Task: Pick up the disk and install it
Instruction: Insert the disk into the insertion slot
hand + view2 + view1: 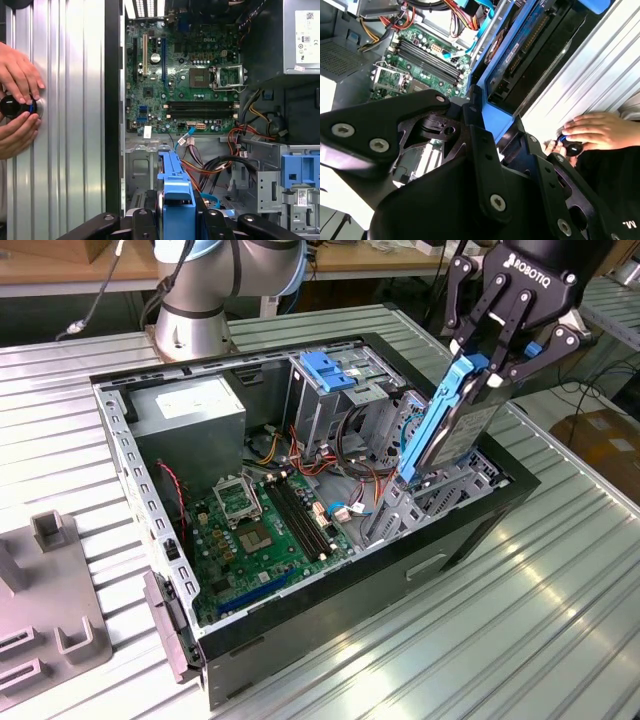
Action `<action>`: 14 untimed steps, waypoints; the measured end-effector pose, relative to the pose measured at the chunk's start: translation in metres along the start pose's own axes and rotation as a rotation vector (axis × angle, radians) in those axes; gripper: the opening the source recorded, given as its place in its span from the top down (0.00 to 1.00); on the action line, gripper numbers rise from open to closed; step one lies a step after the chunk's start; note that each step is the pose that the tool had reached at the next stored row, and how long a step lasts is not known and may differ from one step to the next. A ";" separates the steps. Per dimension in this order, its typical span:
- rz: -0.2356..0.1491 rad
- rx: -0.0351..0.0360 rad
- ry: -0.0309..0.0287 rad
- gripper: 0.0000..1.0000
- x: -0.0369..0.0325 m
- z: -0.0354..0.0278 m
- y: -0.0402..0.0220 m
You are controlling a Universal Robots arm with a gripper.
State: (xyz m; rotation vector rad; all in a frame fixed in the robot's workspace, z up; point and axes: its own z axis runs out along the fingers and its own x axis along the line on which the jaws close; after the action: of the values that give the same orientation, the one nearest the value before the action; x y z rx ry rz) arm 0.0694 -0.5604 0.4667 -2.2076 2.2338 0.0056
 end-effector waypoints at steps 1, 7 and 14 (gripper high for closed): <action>0.003 0.0000 0.0000 0.63 0.0000 0.0021 -0.0002; 0.033 0.0002 0.0000 0.63 0.0008 0.0117 -0.0007; 0.022 0.0002 -0.0001 0.63 0.0028 0.0129 -0.0012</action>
State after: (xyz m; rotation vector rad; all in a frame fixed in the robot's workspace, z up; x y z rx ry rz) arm 0.0705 -0.5632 0.4537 -2.1827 2.2579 0.0056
